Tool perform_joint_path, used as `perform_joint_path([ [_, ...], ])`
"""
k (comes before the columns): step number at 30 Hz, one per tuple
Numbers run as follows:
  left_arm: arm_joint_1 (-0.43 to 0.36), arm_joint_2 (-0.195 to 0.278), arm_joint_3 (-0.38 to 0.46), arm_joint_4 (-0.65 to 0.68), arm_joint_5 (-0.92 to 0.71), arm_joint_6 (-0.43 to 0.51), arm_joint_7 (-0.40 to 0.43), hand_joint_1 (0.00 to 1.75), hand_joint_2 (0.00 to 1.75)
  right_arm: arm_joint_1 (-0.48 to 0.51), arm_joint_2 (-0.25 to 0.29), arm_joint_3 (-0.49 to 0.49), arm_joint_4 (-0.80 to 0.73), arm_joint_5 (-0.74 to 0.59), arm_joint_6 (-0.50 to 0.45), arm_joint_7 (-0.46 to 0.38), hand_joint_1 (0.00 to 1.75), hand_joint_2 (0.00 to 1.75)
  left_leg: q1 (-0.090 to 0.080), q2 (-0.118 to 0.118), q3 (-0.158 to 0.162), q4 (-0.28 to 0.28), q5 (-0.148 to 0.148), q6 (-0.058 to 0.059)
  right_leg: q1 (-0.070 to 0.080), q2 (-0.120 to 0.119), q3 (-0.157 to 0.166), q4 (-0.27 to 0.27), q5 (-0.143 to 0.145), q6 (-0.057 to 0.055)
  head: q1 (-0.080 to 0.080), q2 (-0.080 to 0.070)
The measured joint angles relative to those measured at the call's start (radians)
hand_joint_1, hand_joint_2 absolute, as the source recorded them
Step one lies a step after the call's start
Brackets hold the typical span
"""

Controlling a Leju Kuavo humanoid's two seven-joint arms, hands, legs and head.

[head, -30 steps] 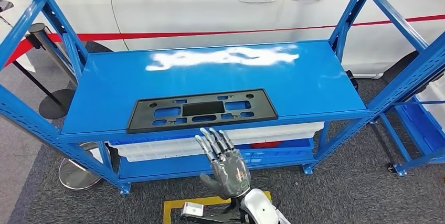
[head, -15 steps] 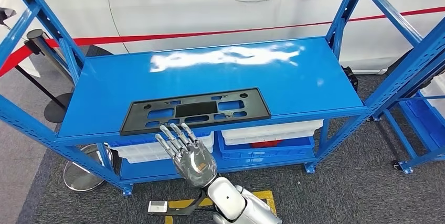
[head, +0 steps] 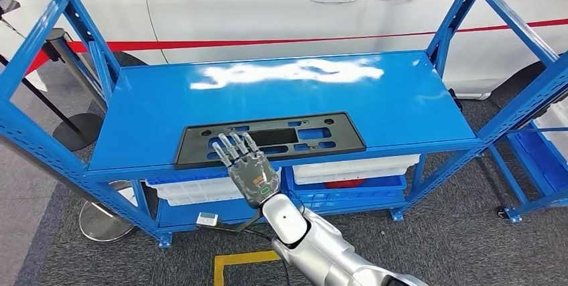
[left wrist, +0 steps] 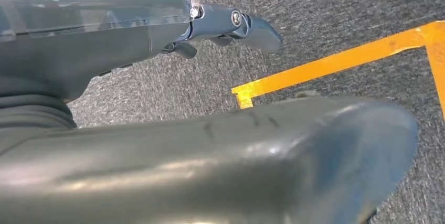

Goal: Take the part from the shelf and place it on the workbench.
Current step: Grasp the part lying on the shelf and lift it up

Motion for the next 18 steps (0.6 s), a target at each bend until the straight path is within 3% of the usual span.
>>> perform_joint_path([
  [1, 0.001, 0.000, 0.001, 0.000, 0.003, 0.001, -0.001, 0.00, 0.00, -0.004, 0.000, -0.012, 0.013, 0.000, 0.011, 0.006, 0.00, 1.75, -0.003, -0.001, 0.001, 0.000, -0.001, 0.001, 0.002, 0.000, -0.007, 0.006, 0.012, -0.003, 0.000, 0.000],
  [2, 0.001, 0.000, 0.002, 0.001, 0.005, 0.002, -0.003, 0.00, 0.00, -0.009, 0.000, -0.024, 0.025, 0.000, 0.023, 0.013, 0.00, 1.75, -0.006, -0.002, 0.002, 0.001, -0.001, 0.001, 0.005, 0.000, 0.007, -0.030, 0.042, -0.010, 0.000, 0.000],
  [4, 0.001, 0.000, 0.006, 0.001, 0.011, 0.003, -0.009, 0.00, 0.00, -0.027, 0.000, -0.053, 0.048, 0.000, 0.046, 0.028, 0.00, 1.75, -0.013, -0.003, 0.005, 0.001, -0.003, 0.001, 0.014, 0.000, 0.069, -0.168, 0.112, -0.030, 0.000, 0.000],
  [5, 0.001, -0.001, 0.008, 0.001, 0.014, 0.004, -0.012, 0.00, 0.00, -0.037, 0.000, -0.068, 0.059, 0.000, 0.058, 0.035, 0.00, 1.75, -0.015, -0.003, 0.005, 0.002, -0.004, 0.000, 0.018, -0.002, 0.095, -0.227, 0.135, -0.038, 0.000, 0.000],
  [6, 0.001, -0.001, 0.011, 0.001, 0.018, 0.004, -0.015, 0.00, 0.00, -0.048, 0.000, -0.083, 0.070, 0.000, 0.067, 0.042, 0.00, 1.75, -0.016, -0.002, 0.004, 0.003, -0.005, -0.004, 0.022, -0.003, 0.109, -0.261, 0.144, -0.043, 0.000, 0.000],
  [8, 0.001, -0.001, 0.014, 0.001, 0.022, 0.005, -0.018, 0.00, 0.00, -0.066, 0.000, -0.110, 0.091, 0.000, 0.075, 0.049, 0.00, 1.75, -0.014, 0.000, 0.003, 0.001, -0.005, -0.013, 0.026, -0.003, 0.113, -0.279, 0.146, -0.044, 0.000, 0.000],
  [10, 0.002, 0.000, 0.017, 0.001, 0.023, 0.006, -0.019, 0.00, 0.00, -0.077, 0.000, -0.128, 0.106, 0.000, 0.082, 0.056, 0.00, 1.75, -0.013, 0.002, 0.001, 0.010, -0.015, -0.023, 0.019, -0.003, 0.120, -0.291, 0.152, -0.048, -0.001, 0.000],
  [12, 0.002, 0.002, 0.019, 0.001, 0.025, 0.007, -0.019, 0.00, 0.00, -0.087, 0.001, -0.147, 0.119, 0.000, 0.104, 0.075, 0.00, 1.75, -0.011, 0.002, -0.029, 0.081, -0.060, -0.033, 0.011, -0.005, 0.127, -0.302, 0.157, -0.054, -0.001, 0.000],
  [14, 0.003, 0.003, 0.022, 0.002, 0.028, 0.008, -0.019, 0.00, 0.00, -0.095, 0.000, -0.177, 0.133, 0.000, 0.129, 0.089, 0.00, 1.75, -0.004, 0.003, -0.093, 0.214, -0.122, -0.044, 0.011, -0.006, 0.127, -0.302, 0.157, -0.057, -0.001, 0.000],
  [15, 0.004, 0.004, 0.023, 0.002, 0.030, 0.008, -0.019, 0.00, 0.00, -0.097, -0.001, -0.193, 0.139, 0.000, 0.135, 0.091, 0.17, 1.75, -0.001, 0.003, -0.118, 0.264, -0.136, -0.049, 0.011, -0.007, 0.127, -0.302, 0.156, -0.056, -0.001, 0.000],
  [16, 0.005, 0.005, 0.025, 0.002, 0.032, 0.008, -0.019, 0.00, 0.00, -0.099, -0.002, -0.208, 0.144, 0.000, 0.139, 0.091, 0.60, 1.75, 0.003, 0.003, -0.129, 0.282, -0.132, -0.053, 0.011, -0.007, 0.127, -0.301, 0.156, -0.056, -0.001, 0.000],
  [17, 0.007, 0.006, 0.026, 0.002, 0.032, 0.008, -0.019, 0.00, 0.00, -0.101, -0.003, -0.220, 0.148, 0.000, 0.141, 0.091, 1.04, 1.75, 0.006, 0.003, -0.117, 0.256, -0.107, -0.055, 0.010, -0.006, 0.128, -0.300, 0.154, -0.054, -0.001, 0.000],
  [18, 0.008, 0.007, 0.027, 0.003, 0.033, 0.008, -0.019, 0.00, 0.00, -0.104, -0.003, -0.229, 0.152, 0.000, 0.142, 0.091, 1.47, 1.75, 0.008, 0.004, -0.088, 0.194, -0.068, -0.057, 0.009, -0.004, 0.130, -0.298, 0.152, -0.050, -0.001, 0.000],
])
